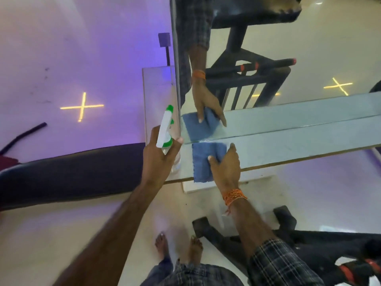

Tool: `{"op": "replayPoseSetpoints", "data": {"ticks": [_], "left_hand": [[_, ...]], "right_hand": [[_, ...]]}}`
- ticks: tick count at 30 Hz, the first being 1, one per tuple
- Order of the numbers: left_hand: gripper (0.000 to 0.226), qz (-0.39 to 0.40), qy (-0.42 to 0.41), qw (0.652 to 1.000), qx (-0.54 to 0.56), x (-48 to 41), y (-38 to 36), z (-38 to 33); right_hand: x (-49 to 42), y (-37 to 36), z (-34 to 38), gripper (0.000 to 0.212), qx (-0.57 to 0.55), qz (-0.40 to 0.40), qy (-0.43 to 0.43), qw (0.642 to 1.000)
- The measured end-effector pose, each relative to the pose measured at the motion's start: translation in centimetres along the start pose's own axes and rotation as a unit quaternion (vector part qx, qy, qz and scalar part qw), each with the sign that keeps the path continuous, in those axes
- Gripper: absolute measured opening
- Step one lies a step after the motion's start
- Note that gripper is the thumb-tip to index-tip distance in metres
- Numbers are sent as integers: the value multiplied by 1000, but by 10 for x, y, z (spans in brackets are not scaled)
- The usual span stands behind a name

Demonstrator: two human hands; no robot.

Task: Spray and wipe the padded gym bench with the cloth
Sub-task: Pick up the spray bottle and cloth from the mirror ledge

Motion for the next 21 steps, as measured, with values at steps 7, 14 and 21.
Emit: {"op": "replayPoseSetpoints", "data": {"ticks": [7,14,21], "left_hand": [[34,-73,52,996,16,23,46,19],[23,-157,146,969,122,55,149,72],[12,-118,156,951,240,76,286,147]], "right_hand": [[44,-29,42,6,-94,54,137,985],[91,-105,130,26,-90,157,221,958],[125,-232,219,21,-66,169,202,962]]}}
Point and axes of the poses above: each hand's wrist, its own x-axis away from the middle knuckle, its own y-axis out of the back of the hand, z = x × y, the point moved 2 cm from there along -x, towards the middle knuckle, and after that the axes turned 8 degrees about z, right-handed, at the moved point
